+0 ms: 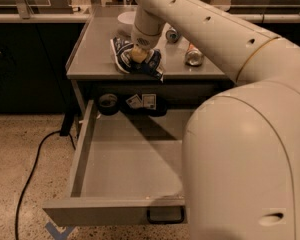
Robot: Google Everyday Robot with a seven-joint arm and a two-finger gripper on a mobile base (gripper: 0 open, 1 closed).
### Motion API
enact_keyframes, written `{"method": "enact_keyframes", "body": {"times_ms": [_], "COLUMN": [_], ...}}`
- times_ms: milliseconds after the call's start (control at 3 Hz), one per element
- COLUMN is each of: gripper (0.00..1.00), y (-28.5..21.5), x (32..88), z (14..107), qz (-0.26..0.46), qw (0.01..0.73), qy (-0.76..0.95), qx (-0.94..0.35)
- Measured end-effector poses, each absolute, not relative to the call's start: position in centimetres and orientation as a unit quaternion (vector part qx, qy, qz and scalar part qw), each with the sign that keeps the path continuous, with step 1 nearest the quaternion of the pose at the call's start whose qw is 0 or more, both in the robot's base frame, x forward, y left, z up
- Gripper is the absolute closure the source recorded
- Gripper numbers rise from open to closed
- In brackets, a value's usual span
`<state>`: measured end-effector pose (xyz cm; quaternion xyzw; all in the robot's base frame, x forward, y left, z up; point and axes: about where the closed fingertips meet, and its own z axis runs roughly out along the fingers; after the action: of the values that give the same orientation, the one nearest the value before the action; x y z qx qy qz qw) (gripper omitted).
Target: Pick blue chip bag from top drawer and place on counter
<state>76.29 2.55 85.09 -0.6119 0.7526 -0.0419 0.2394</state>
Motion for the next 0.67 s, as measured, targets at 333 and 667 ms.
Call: {"method": "enact_keyframes", "body": {"times_ms": [333, 667], "gripper": [0.35, 0.13], "y": [2.55, 2.55], "x": [76.29, 76.29], "z": [85.08, 85.08], "qz": [-0.042, -0.042], "qw": [0.239, 0.239], "qy": [0.753, 0.753], "qx": [-0.612, -0.612]}}
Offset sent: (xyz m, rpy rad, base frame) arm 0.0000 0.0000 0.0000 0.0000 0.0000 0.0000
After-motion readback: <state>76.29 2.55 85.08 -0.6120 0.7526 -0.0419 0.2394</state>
